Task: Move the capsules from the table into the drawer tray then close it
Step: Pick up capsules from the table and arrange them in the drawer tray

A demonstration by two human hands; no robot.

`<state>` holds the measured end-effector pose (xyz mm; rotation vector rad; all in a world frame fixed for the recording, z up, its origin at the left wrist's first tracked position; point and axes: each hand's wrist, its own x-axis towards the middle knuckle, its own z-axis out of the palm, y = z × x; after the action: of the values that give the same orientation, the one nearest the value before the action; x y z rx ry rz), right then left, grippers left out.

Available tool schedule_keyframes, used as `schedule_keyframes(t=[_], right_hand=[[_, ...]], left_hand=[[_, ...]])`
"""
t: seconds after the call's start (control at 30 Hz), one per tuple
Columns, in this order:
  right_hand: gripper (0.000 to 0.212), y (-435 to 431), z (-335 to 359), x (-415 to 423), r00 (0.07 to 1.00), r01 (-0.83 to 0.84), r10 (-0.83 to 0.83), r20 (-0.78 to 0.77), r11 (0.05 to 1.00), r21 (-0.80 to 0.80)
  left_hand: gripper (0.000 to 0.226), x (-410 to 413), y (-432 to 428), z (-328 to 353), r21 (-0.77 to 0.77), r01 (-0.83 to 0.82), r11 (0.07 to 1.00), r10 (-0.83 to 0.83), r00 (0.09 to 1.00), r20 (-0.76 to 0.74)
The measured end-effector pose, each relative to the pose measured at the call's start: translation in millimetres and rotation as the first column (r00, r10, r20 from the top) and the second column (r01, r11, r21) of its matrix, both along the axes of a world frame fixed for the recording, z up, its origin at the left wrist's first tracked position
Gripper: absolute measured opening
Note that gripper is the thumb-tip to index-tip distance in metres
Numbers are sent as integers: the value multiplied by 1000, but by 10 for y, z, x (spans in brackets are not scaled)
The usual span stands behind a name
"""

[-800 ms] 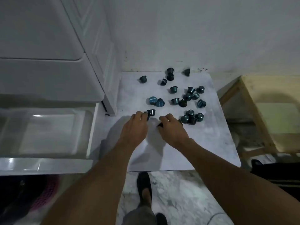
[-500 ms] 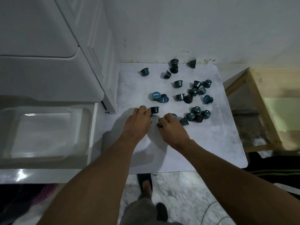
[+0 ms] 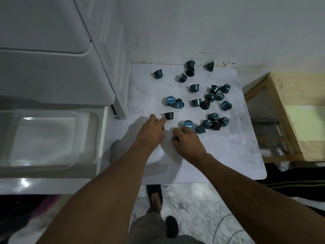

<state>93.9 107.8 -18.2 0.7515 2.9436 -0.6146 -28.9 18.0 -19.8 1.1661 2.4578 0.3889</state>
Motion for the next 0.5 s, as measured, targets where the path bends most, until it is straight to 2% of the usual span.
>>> schedule_keyframes(t=[0.3, 0.4, 0.5], right_hand=[[24, -81, 215, 318, 998, 30, -30, -46, 1000, -4], [34, -129, 408, 469, 993, 44, -45, -109, 999, -10], [41, -187, 649, 613, 981, 46, -39, -189, 998, 34]], left_hand=[[23, 452, -318, 259, 105, -183, 977, 179, 983, 43], [25, 643, -422, 487, 183, -241, 953, 240, 970, 28], [30, 823, -561, 777, 296, -244, 924, 270, 961, -52]])
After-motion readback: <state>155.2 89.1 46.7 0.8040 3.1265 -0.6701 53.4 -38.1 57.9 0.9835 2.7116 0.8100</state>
